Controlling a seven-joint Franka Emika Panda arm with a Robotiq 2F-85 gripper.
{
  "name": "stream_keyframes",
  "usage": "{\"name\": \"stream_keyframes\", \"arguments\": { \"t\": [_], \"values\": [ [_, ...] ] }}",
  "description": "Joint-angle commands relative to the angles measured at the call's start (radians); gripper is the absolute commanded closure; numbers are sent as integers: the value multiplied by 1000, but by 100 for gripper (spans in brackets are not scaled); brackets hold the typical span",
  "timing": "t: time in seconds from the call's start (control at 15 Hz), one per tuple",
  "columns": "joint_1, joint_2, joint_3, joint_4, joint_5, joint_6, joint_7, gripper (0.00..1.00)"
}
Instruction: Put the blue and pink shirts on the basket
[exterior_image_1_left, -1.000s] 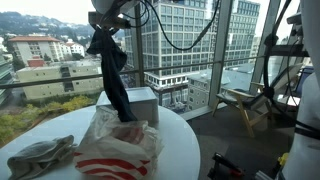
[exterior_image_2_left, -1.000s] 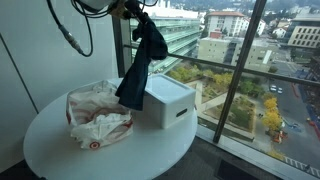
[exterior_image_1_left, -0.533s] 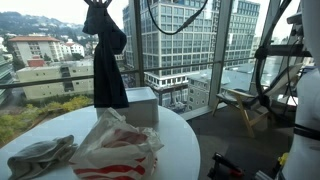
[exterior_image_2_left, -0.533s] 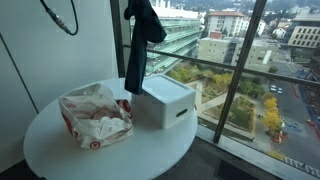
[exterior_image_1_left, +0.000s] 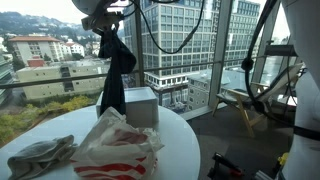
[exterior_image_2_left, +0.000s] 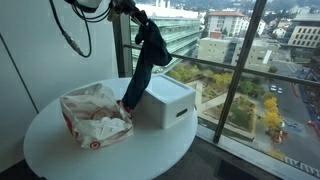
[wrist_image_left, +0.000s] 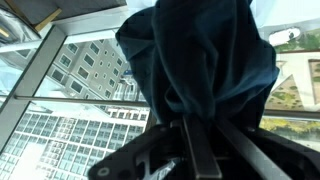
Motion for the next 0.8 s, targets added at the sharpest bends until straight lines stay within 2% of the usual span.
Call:
{"name": "stream_keyframes", "arguments": {
  "t": [0.0, 0.2, 0.27, 0.4, 0.73],
  "values": [
    [-12, 59, -51, 0, -54, -13, 78, 91],
    [-72, 93, -1, -14, -7, -43, 97, 89],
    [-87, 99, 14, -17, 36, -55, 103, 64],
    [-103, 105, 30, -27, 109, -79, 113, 56],
    [-91, 54, 35, -18, 221, -267, 78, 19]
  ]
}}
